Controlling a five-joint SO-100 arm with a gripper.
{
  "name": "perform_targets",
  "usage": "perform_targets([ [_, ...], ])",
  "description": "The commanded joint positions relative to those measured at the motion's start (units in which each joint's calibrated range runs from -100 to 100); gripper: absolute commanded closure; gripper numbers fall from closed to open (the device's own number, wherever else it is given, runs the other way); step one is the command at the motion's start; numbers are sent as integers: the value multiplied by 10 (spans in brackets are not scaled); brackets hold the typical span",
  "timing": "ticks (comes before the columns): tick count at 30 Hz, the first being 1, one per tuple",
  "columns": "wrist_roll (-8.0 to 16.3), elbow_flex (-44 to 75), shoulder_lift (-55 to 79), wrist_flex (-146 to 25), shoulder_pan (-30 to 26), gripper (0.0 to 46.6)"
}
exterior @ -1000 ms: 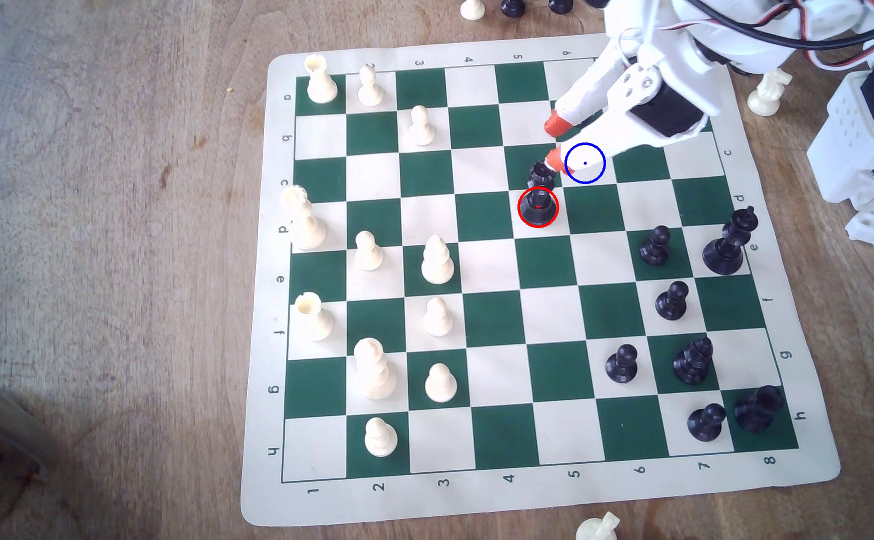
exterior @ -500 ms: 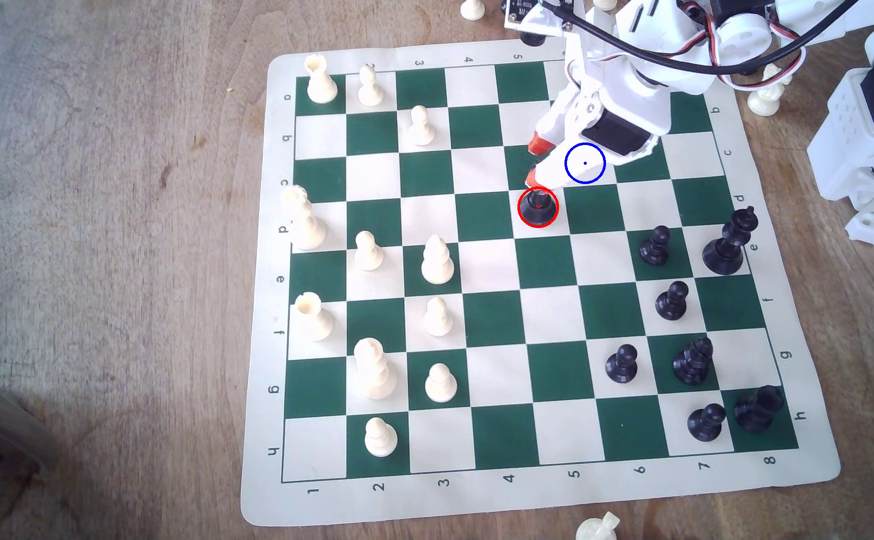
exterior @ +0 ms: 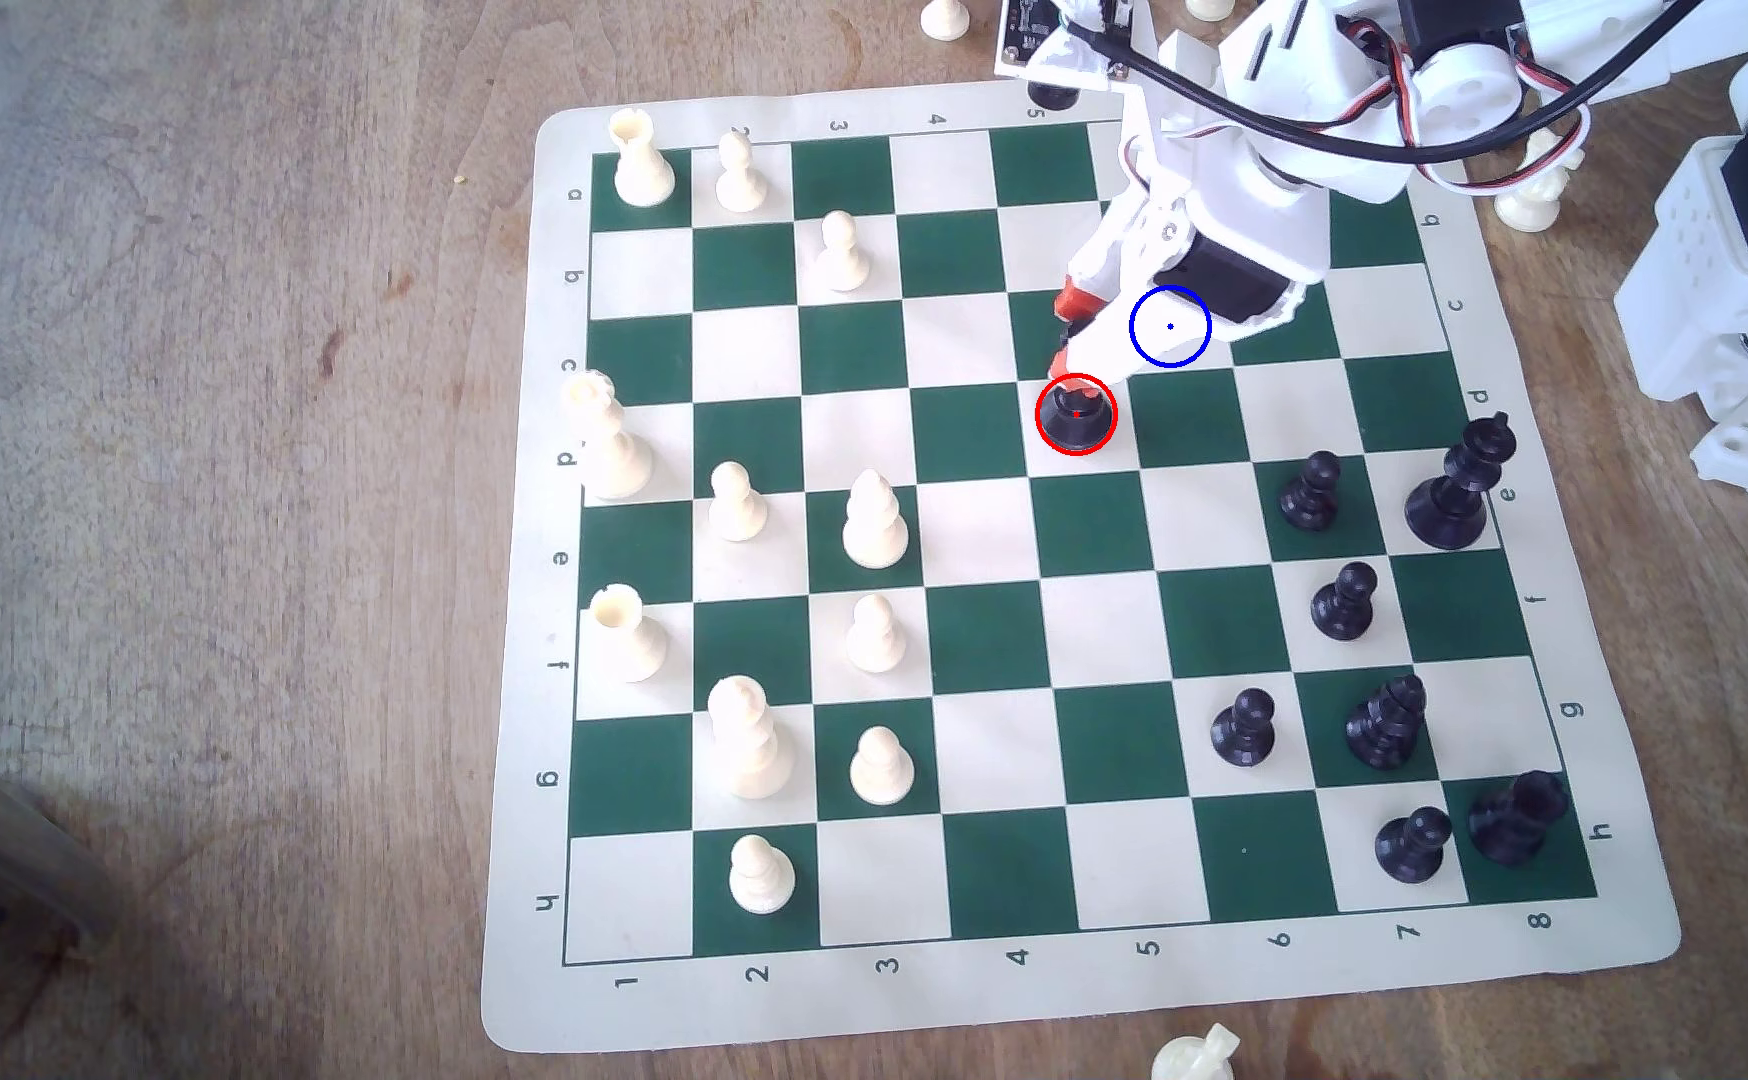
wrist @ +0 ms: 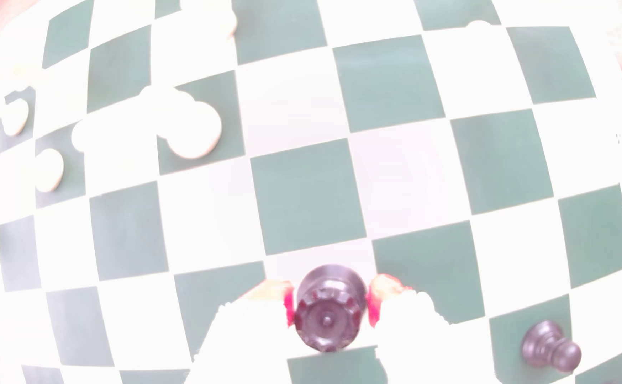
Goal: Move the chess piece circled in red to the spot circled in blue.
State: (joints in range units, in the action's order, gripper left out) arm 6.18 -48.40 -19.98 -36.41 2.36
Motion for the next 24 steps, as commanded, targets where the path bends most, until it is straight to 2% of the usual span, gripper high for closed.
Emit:
perform_targets([
  [1,-3,32,-1,4,-7,391],
  [7,-7,35,-1,-16,-14,464],
  [11,-4,55,-14,-31,-14,464],
  [18,-3,226,-23,-148,-6,464],
  [21,-11,288,-25,-214,3,464],
  [24,-24,287,-41,-266,33,464],
])
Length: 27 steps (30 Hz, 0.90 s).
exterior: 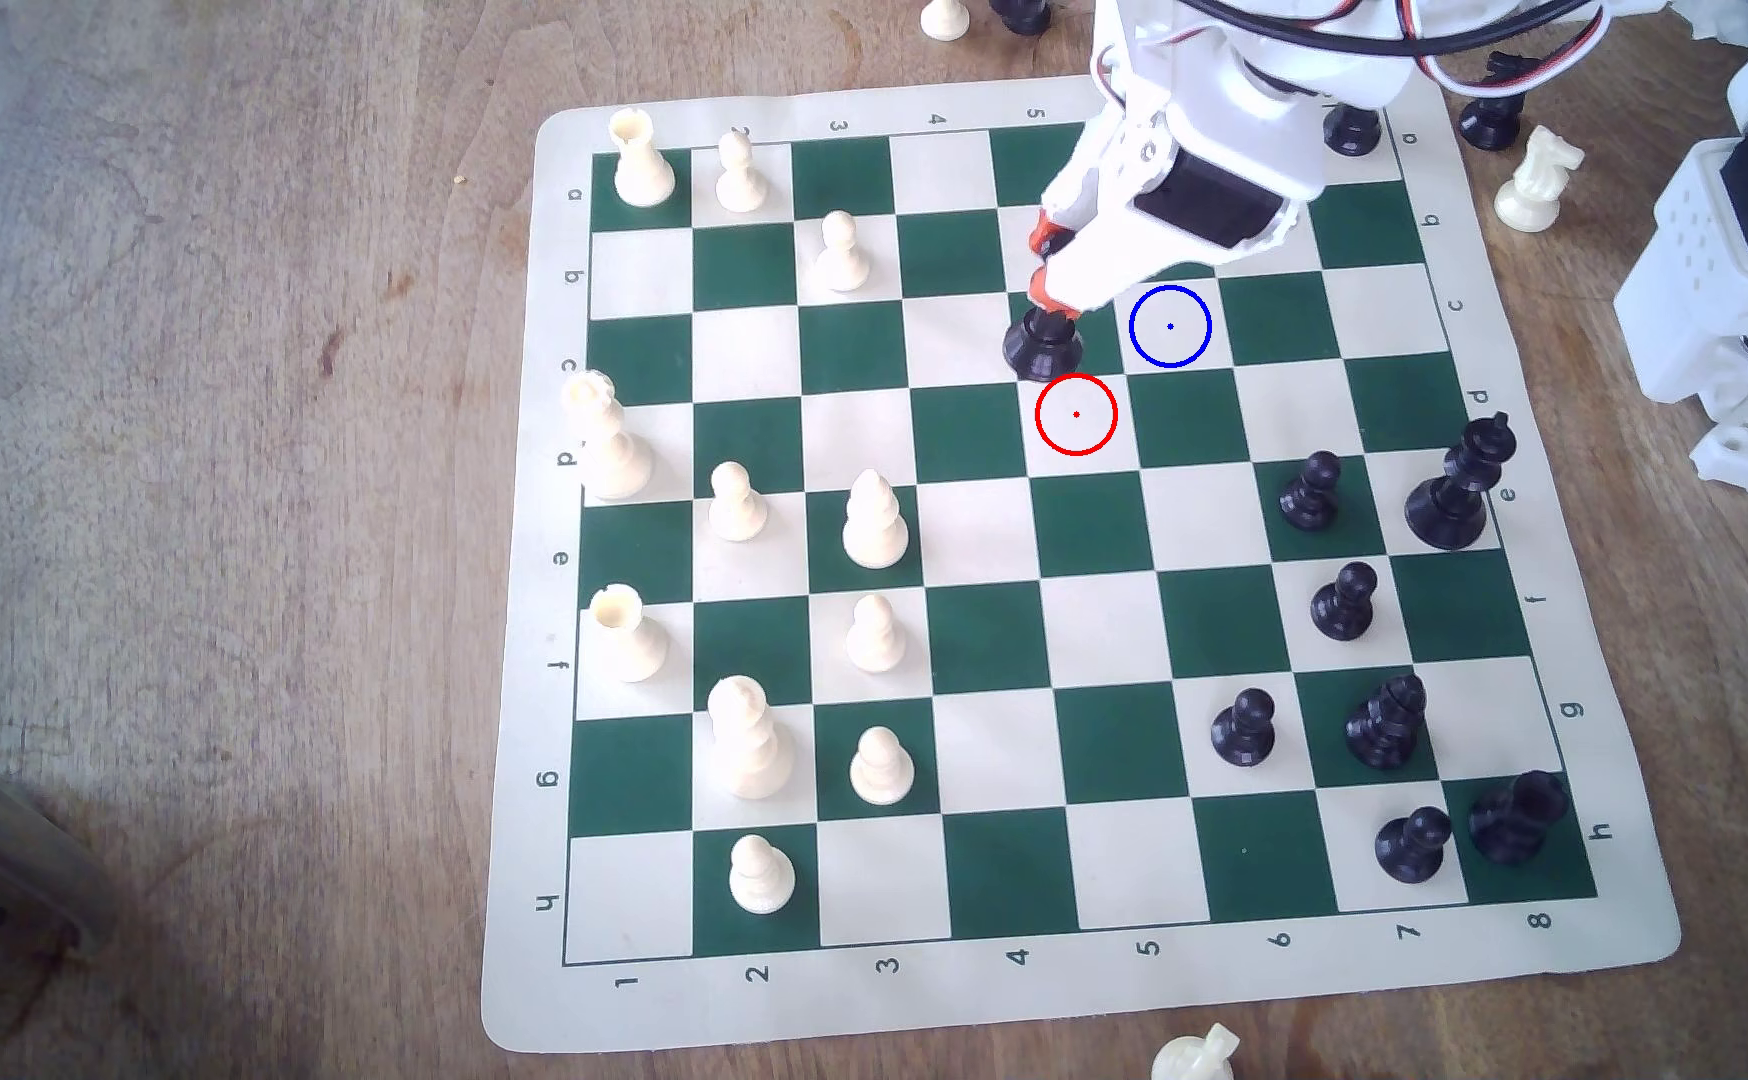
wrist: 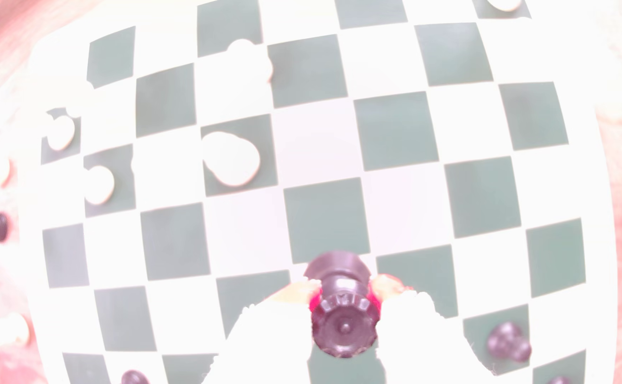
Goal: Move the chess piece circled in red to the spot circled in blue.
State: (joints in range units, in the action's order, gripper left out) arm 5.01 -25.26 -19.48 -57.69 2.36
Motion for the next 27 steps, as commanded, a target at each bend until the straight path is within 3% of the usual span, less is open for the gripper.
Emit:
perform_targets([
  [1,-18,53,-50,-65,44,464],
  [10,-42,-87,-90,-65,121,464],
  [15,-36,-167,-76,19,118,464],
  [27,-14,-169,-66,43,78,464],
])
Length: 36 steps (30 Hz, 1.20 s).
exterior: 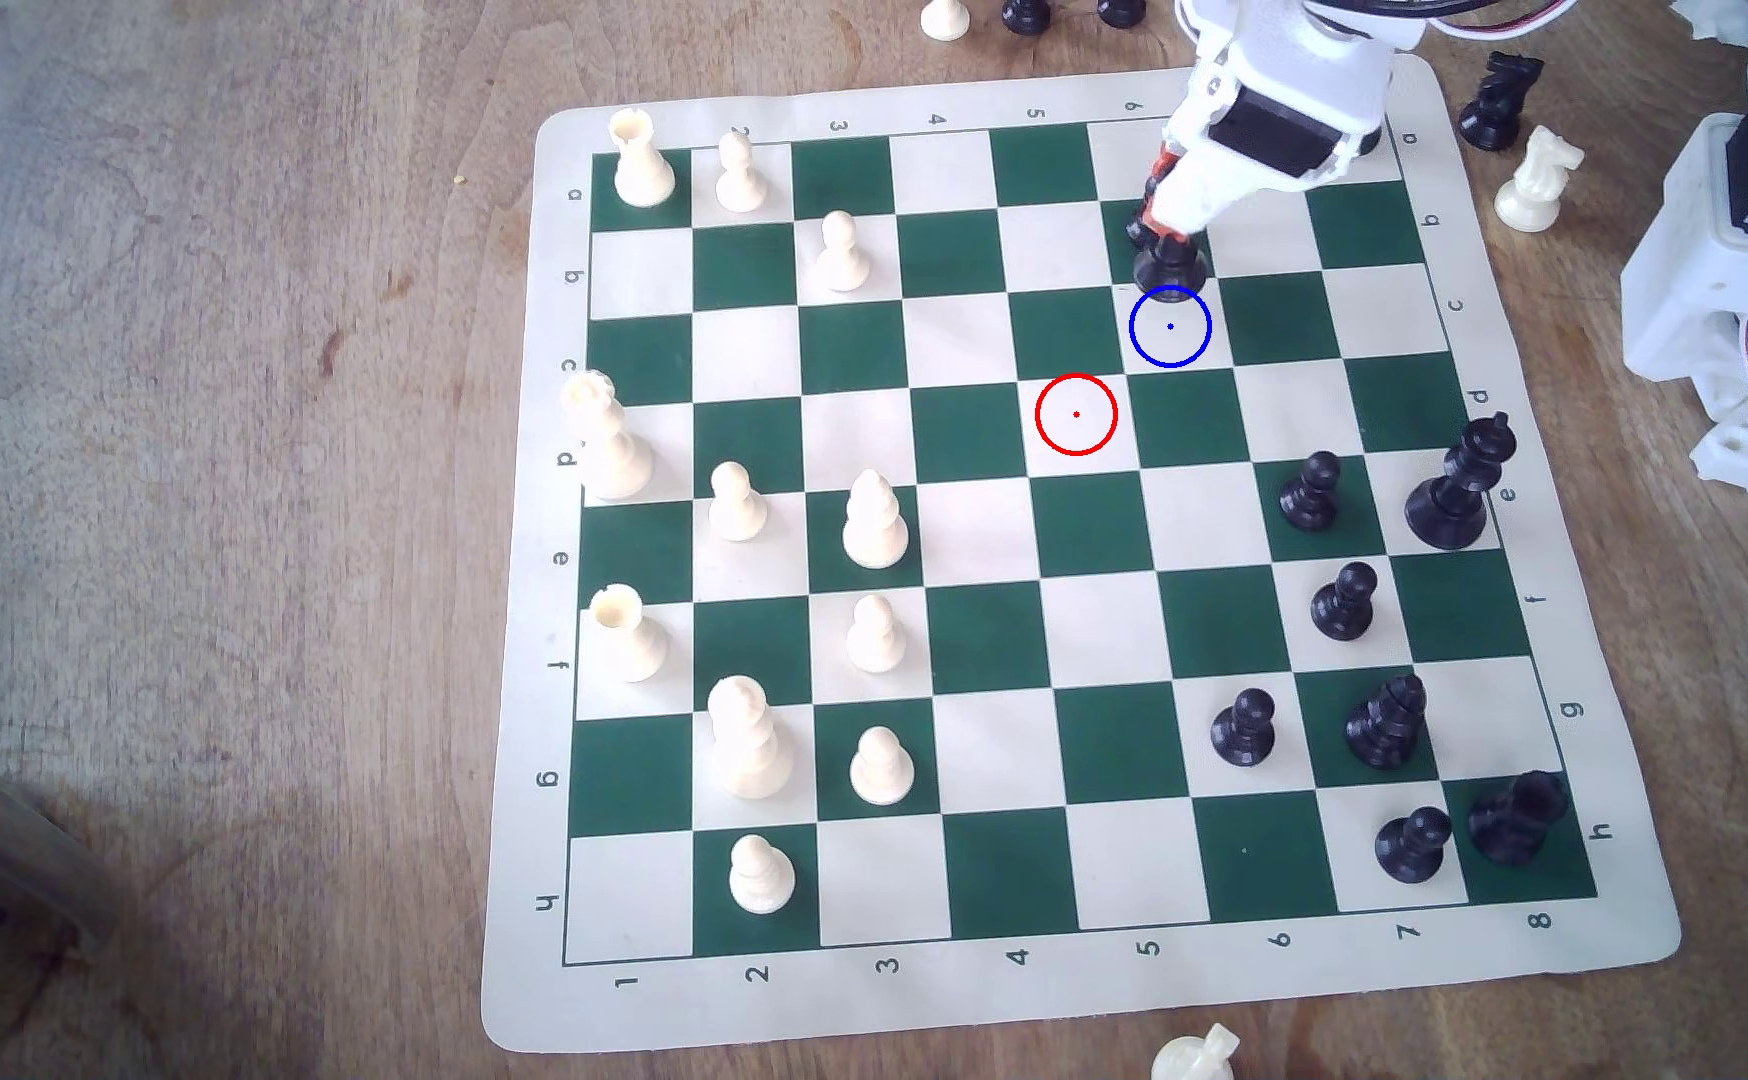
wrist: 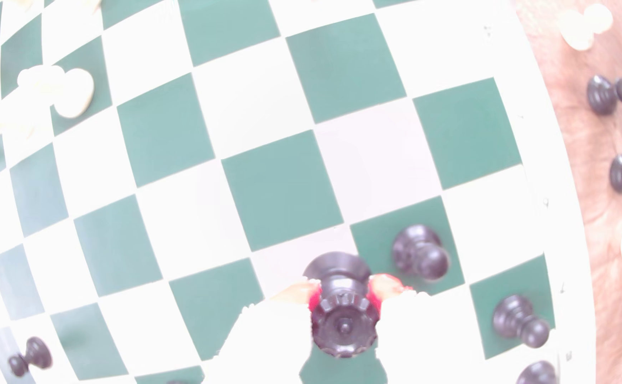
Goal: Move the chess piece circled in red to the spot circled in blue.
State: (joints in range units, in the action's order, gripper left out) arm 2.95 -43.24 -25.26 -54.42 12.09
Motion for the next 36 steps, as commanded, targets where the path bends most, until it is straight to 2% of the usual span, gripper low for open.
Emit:
perform_targets([
  [1,8,11,-5,12,-23,464],
  [18,2,-4,31,19,-20,463],
  [21,5,-5,32,21,-20,436],
  [27,5,-12,26,22,-18,348],
  [36,4,-15,12,19,-16,298],
])
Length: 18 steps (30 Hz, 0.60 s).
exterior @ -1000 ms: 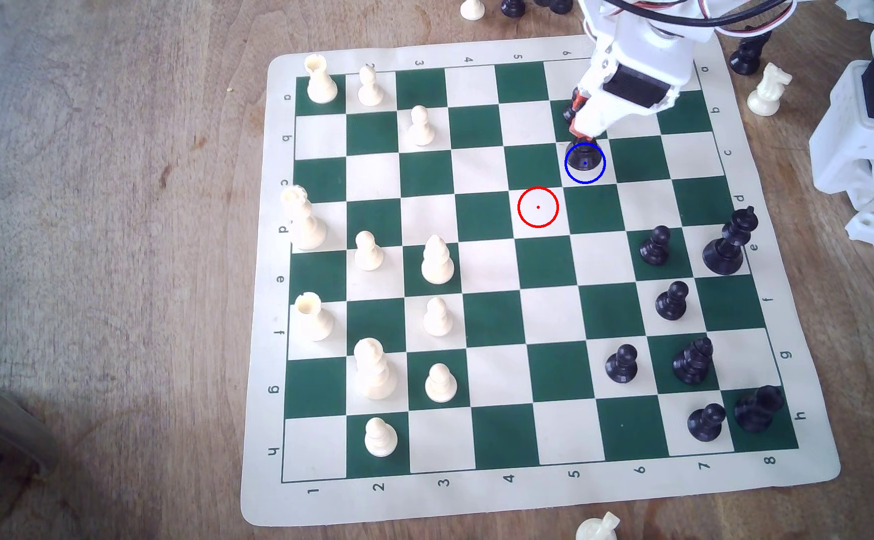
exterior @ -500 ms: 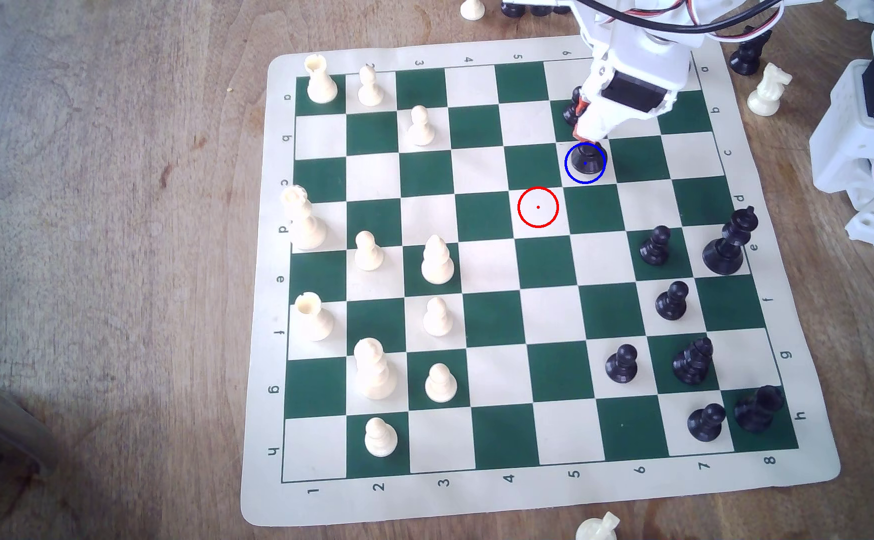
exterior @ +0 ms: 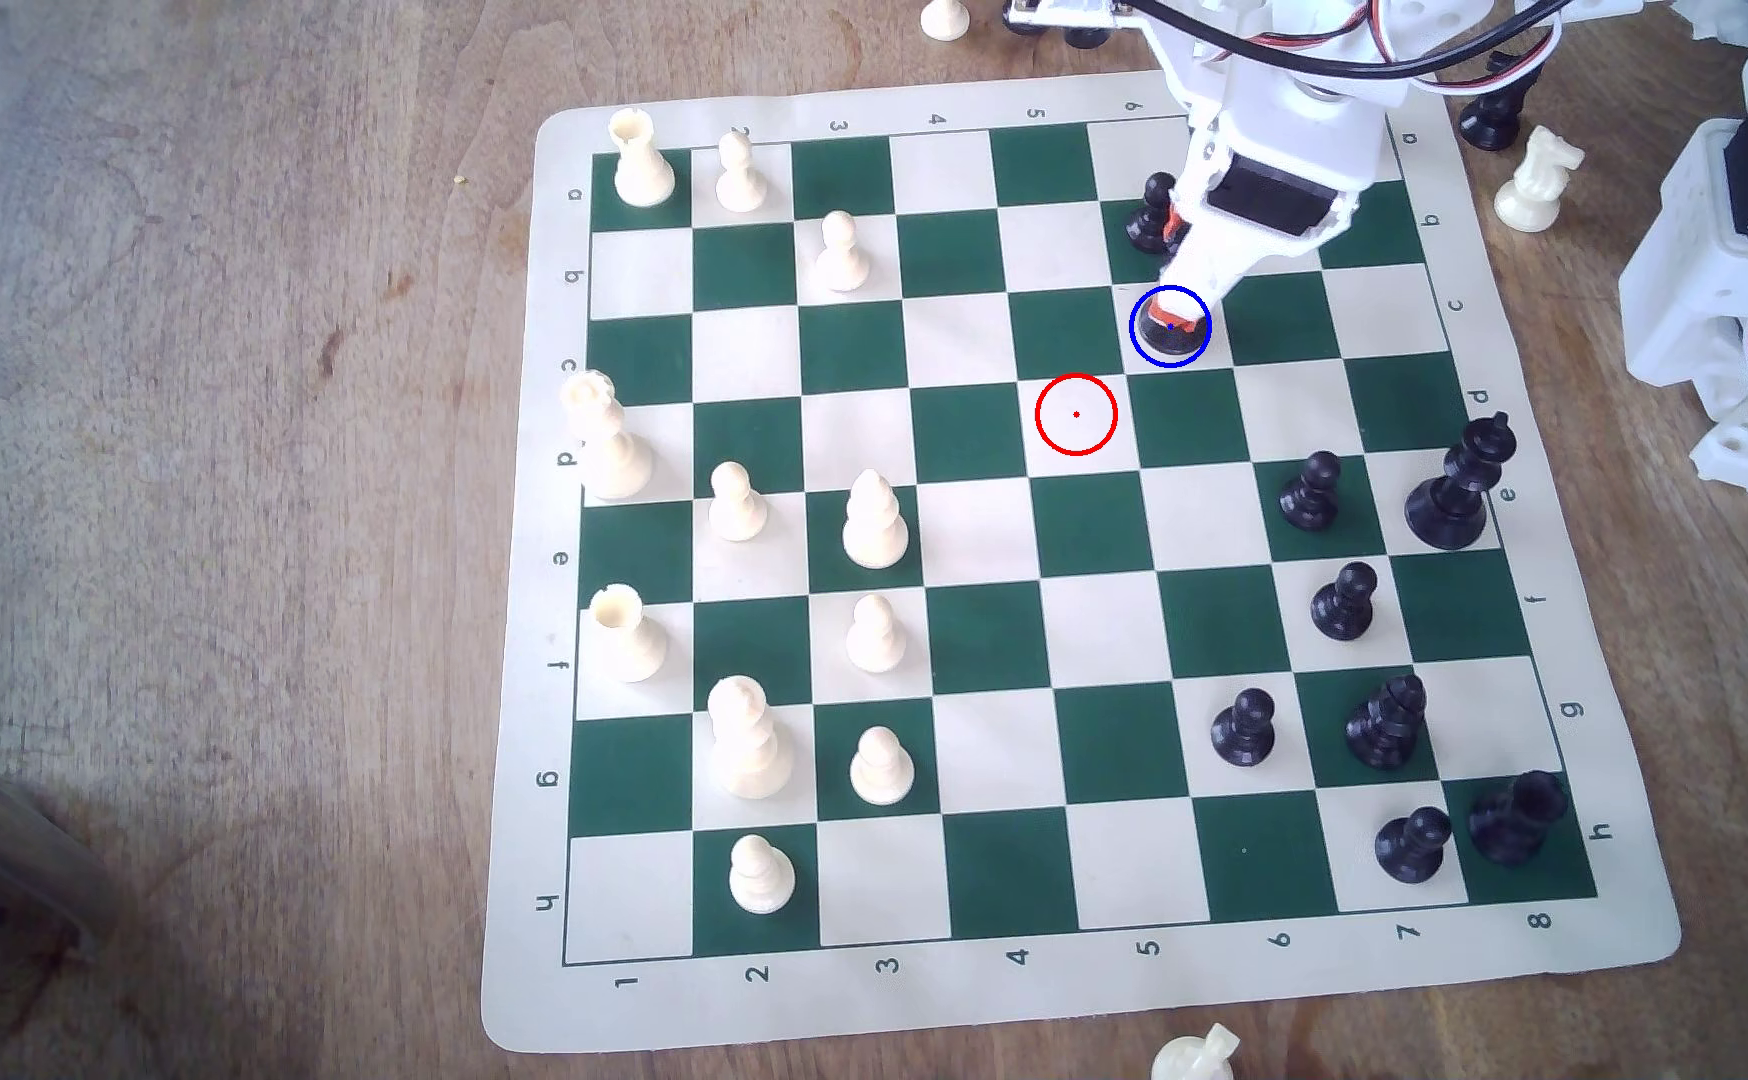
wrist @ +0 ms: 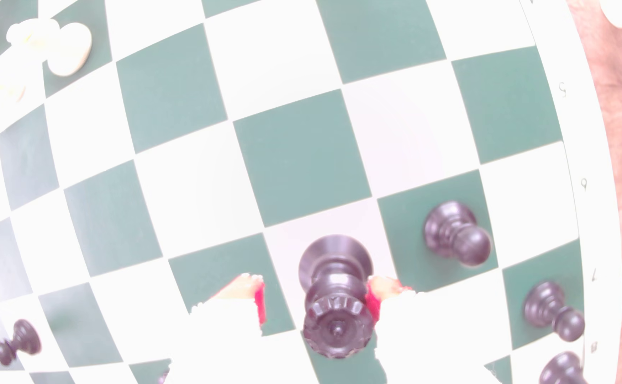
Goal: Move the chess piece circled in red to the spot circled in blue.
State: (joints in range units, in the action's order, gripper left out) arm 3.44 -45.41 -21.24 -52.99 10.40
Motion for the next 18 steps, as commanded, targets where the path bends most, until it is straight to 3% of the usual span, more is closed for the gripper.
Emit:
perform_targets([
  [1,-1,7,-30,1,2,298],
  [13,1,34,-157,60,27,268],
  [18,6,-40,-305,60,-18,276],
])
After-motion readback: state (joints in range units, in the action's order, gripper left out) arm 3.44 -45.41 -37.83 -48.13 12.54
